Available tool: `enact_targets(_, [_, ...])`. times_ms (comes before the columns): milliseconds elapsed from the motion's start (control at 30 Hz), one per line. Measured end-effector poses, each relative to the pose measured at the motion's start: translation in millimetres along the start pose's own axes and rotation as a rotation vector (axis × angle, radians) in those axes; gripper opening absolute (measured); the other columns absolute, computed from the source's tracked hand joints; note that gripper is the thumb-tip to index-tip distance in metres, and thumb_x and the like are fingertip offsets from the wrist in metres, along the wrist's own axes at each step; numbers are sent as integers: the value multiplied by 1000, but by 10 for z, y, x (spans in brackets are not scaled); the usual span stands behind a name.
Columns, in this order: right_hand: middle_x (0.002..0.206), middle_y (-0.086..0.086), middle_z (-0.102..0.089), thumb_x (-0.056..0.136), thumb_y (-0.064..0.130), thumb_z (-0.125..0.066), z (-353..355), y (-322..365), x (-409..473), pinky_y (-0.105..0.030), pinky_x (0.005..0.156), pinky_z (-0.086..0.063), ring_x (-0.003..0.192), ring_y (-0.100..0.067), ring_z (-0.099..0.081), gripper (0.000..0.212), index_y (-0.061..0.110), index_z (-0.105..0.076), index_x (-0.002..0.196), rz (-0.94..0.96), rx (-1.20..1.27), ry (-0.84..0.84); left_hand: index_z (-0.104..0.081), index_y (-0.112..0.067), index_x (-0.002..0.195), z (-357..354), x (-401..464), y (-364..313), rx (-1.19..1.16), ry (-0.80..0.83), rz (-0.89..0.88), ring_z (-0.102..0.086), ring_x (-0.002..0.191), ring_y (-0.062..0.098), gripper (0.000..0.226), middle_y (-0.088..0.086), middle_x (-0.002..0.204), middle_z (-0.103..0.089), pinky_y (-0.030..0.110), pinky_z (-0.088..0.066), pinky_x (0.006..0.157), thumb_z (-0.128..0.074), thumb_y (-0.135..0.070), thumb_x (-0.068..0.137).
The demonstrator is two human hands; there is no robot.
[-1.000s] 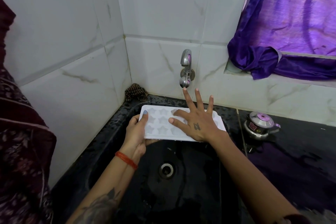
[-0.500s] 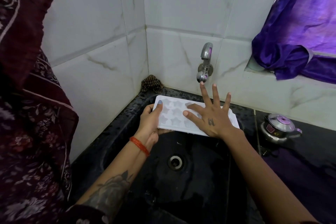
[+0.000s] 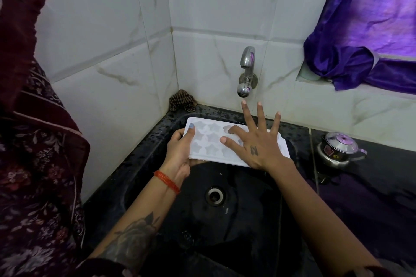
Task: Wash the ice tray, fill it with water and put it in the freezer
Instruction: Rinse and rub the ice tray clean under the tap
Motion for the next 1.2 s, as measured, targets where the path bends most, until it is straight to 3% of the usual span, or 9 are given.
enact_targets(267, [153, 9, 32, 71, 84, -2, -59, -54, 10, -59, 99, 33, 136, -23, 40, 75, 55, -44, 127, -1, 59, 32, -53, -21, 90, -30, 1, 36, 2, 1, 3, -66, 77, 20, 16, 3, 90, -66, 38, -58, 51, -56, -36, 92])
enact_targets(467, [145, 15, 38, 74, 79, 0, -77, -69, 20, -62, 103, 28, 137, -24, 38, 74, 54, -45, 126, 26, 93, 28, -53, -21, 89, -27, 17, 63, 17, 1, 4, -66, 79, 21, 16, 3, 92, -67, 33, -56, 45, -55, -37, 93])
enact_targets(767, [153, 5, 32, 73, 80, 0, -55, -62, -8, -59, 98, 33, 136, -26, 39, 73, 50, -52, 114, -4, -2, -50, -54, -22, 92, -35, 22, 95, 4, 7, 13, -66, 81, 22, 16, 4, 95, -67, 36, -56, 52, -55, -38, 93])
enact_targets(867, [152, 5, 34, 70, 81, 8, -68, -63, -11, -59, 96, 34, 136, -28, 39, 79, 51, -50, 115, -7, -37, -54, -53, -22, 91, -30, 21, 104, 11, 4, 11, -66, 80, 21, 16, 3, 93, -67, 34, -56, 46, -54, -38, 93])
enact_targets(1200, [152, 5, 33, 74, 79, -1, -56, -15, -18, -62, 102, 26, 134, -25, 42, 75, 49, -49, 123, 51, 45, -25, -54, -23, 93, -32, 21, 98, 16, 7, -2, -66, 81, 22, 15, 3, 95, -67, 35, -56, 48, -54, -38, 93])
Point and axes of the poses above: each hand's wrist, its own x-axis towards the middle knuckle, its own z-axis out of the back of the hand, y = z × x, the point moved 5 cm from there along x, towards the middle knuckle
